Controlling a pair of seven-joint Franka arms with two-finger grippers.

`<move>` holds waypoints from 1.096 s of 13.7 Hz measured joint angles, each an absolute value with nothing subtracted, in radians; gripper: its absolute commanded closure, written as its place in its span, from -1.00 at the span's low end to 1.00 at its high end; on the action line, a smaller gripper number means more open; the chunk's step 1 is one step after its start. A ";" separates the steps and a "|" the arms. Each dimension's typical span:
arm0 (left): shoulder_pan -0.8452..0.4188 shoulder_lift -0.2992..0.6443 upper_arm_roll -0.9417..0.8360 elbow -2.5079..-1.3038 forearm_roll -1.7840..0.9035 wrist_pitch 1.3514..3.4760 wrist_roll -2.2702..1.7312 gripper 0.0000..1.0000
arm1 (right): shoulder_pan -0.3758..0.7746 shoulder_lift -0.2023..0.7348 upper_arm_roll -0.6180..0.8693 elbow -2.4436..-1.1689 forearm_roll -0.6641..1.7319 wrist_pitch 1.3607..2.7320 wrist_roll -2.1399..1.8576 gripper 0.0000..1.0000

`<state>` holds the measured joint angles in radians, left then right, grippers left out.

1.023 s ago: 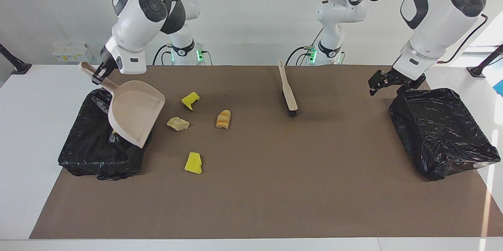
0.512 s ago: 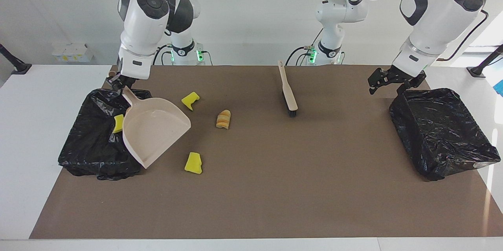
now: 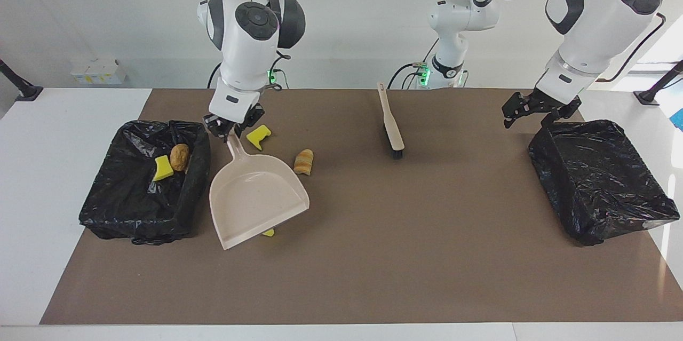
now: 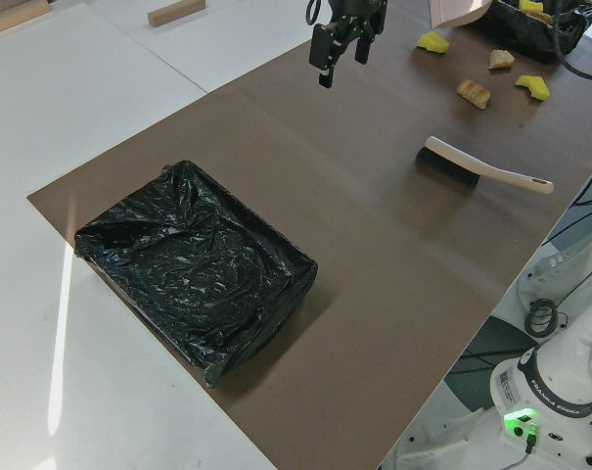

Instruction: Sweep and dump trash in bin

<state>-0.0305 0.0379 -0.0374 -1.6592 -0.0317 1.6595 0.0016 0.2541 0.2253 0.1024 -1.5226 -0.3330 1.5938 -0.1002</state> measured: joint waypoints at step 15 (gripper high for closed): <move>0.013 0.090 -0.036 -1.669 -0.031 1.808 0.069 -1.00 | 0.645 0.643 0.103 -1.232 -0.064 1.869 0.746 1.00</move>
